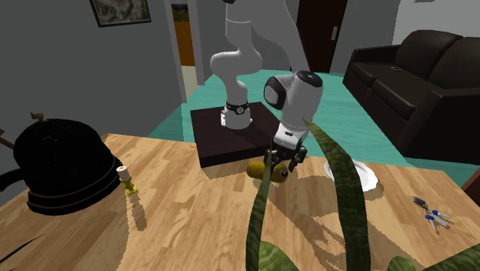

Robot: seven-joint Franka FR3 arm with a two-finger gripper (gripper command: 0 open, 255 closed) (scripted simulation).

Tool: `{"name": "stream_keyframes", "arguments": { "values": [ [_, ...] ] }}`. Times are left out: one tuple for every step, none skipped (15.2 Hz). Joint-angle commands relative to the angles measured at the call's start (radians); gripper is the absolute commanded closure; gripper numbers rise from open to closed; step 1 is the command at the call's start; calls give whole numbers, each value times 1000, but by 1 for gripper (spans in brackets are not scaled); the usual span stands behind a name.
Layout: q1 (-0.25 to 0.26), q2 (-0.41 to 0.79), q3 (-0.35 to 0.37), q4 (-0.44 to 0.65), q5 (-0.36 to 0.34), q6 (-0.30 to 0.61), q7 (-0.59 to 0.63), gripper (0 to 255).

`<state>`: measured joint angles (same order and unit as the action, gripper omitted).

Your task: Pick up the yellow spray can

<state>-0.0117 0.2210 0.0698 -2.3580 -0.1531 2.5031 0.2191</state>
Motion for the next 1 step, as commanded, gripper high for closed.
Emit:
{"name": "stream_keyframes", "arguments": {
  "values": [
    [0, -8, 1, 0, 2, -8, -1, 255]
  ]
}}
